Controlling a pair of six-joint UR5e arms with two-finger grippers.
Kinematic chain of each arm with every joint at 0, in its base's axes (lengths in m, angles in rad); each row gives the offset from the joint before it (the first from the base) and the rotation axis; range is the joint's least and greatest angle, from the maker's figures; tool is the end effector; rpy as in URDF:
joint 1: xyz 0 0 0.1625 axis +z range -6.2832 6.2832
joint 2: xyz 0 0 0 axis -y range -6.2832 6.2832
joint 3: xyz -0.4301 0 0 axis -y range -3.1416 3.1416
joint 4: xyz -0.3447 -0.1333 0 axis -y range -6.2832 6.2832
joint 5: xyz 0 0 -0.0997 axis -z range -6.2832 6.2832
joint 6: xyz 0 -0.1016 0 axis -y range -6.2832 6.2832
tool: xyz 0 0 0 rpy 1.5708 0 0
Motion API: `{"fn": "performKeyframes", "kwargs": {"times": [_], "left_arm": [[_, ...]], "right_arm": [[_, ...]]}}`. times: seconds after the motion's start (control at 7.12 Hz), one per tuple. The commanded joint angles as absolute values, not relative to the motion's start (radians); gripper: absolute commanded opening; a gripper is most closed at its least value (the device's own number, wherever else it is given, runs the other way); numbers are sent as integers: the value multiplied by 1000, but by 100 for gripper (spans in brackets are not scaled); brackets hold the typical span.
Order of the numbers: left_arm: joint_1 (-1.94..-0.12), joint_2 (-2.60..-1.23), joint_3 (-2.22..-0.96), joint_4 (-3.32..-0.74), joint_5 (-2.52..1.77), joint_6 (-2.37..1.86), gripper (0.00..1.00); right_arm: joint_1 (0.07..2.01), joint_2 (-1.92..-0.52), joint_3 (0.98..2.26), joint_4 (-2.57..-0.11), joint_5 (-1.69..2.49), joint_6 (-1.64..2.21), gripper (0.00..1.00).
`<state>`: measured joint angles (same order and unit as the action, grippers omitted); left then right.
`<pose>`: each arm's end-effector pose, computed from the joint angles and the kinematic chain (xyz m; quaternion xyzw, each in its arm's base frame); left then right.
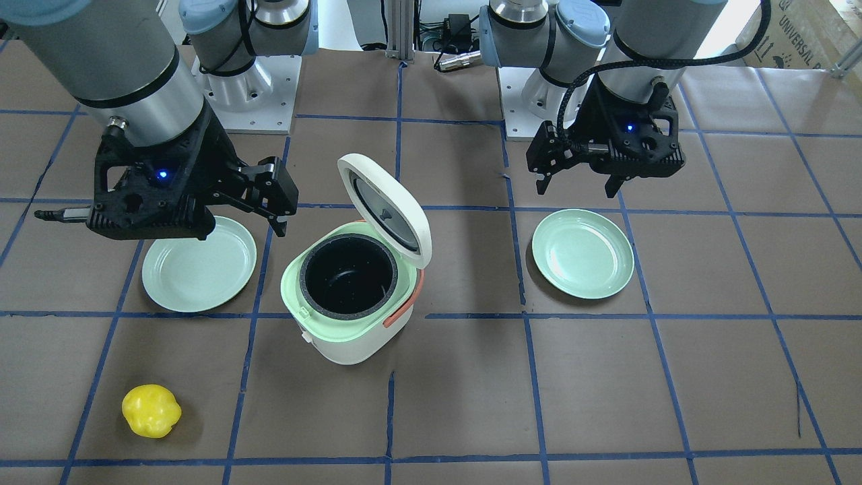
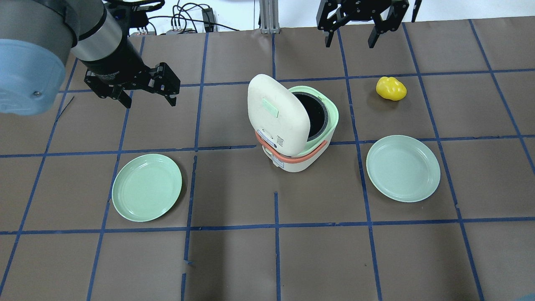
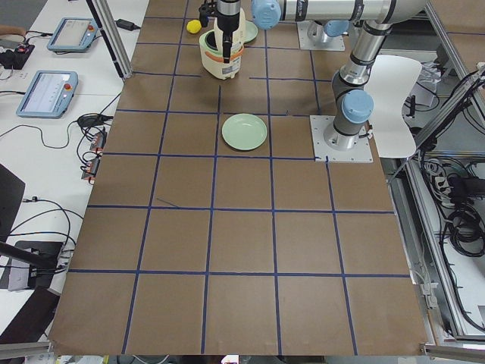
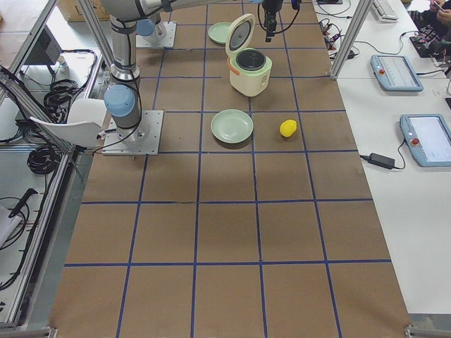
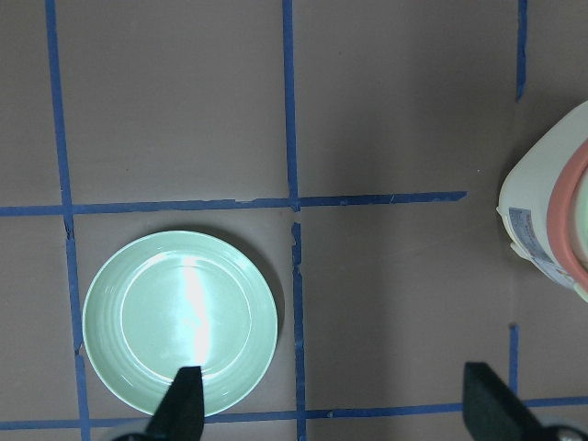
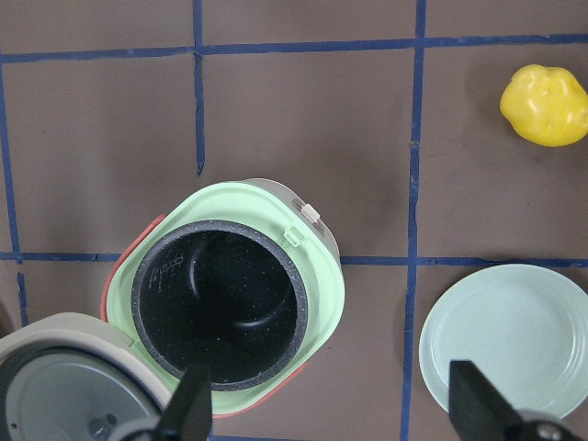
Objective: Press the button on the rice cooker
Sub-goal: 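Release the lid and withdraw the right gripper away from the cooker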
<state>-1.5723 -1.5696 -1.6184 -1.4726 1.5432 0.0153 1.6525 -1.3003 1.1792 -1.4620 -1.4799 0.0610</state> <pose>-0.1368 -0.4484 0.4803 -0.0088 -0.9995 0.0260 0.0136 0.1876 -0.5445 0.5187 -0.0106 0.9989 -0.0029 0.0458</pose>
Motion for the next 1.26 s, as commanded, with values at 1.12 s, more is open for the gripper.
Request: {"fn": "performKeyframes", "kwargs": {"times": [1.12], "left_arm": [[-1572, -1569, -1618, -1473, 1543, 15, 100]], "right_arm": [[1526, -1448, 1394, -1440, -1489, -80, 91]]}}
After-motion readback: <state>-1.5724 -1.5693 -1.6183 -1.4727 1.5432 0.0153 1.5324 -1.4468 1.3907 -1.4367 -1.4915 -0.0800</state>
